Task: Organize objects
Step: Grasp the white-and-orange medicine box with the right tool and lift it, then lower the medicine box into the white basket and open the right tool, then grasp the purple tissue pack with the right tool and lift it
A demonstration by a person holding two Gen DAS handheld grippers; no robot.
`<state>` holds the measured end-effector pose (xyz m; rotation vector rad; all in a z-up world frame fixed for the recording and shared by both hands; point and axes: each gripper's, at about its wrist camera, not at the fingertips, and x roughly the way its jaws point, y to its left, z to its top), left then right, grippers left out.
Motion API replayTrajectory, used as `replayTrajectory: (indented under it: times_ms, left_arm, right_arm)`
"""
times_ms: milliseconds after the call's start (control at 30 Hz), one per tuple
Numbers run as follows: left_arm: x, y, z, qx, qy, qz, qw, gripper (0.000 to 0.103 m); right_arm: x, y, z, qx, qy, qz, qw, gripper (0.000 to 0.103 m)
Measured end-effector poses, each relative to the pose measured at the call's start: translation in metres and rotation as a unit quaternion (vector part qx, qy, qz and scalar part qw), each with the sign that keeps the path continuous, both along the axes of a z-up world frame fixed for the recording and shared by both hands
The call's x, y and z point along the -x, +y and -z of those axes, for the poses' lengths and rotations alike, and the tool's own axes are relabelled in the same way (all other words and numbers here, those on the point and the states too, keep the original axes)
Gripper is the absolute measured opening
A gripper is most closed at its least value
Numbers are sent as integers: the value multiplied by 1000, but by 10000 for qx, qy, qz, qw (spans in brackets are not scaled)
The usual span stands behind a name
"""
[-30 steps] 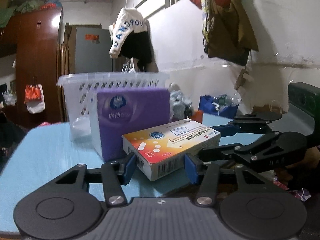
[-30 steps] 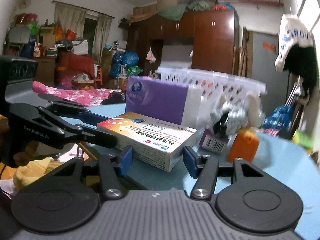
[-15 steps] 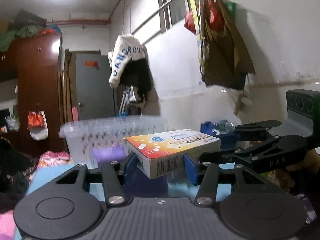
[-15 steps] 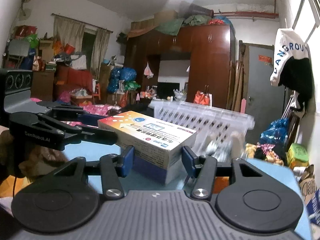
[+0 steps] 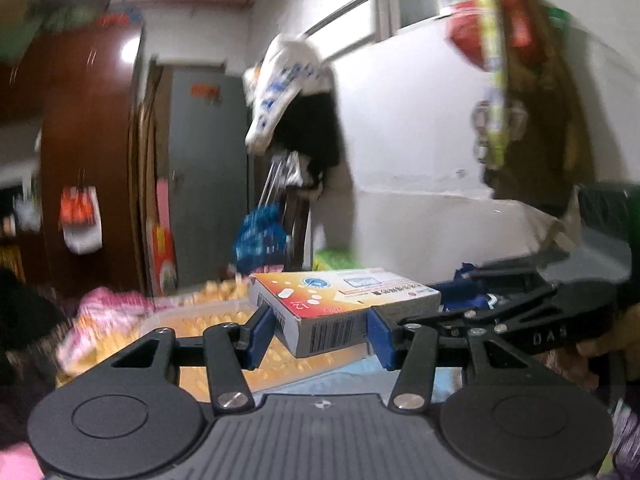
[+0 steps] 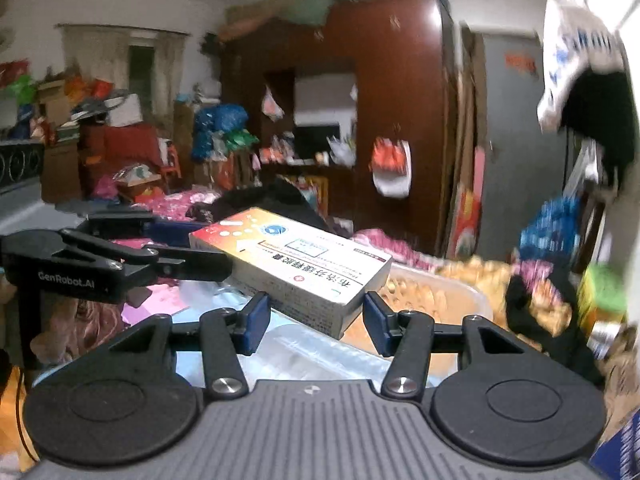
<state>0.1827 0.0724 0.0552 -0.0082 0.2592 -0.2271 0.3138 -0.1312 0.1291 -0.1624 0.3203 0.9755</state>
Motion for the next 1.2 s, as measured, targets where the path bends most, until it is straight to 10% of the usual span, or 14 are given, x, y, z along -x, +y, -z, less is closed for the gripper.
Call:
replayTrajectory:
  times_ms: [233,400,567,833,1200]
  left_arm:
    - [-32,-2,19,-130,424,-175,9989,55]
    - [-16,8,15,-89,127,-640,9978,84]
    - [46,21,19,594,-92,-560,9966,87]
    - [148,16,77,527,-376,-283,9975,88]
    - [145,18,112,475,-214,228,9984,88]
  right_arm:
    - [-13,32,28,797,-115,336,9962,59]
    - [-2,8,21,559,-343,620,9959,103]
    - [39,-34,26,-162,-319,929,9950,103]
    - [124,-82,96,-1202,-112,635,9907,103]
    - [129,-39,118,-598,-292,-98,9977,98]
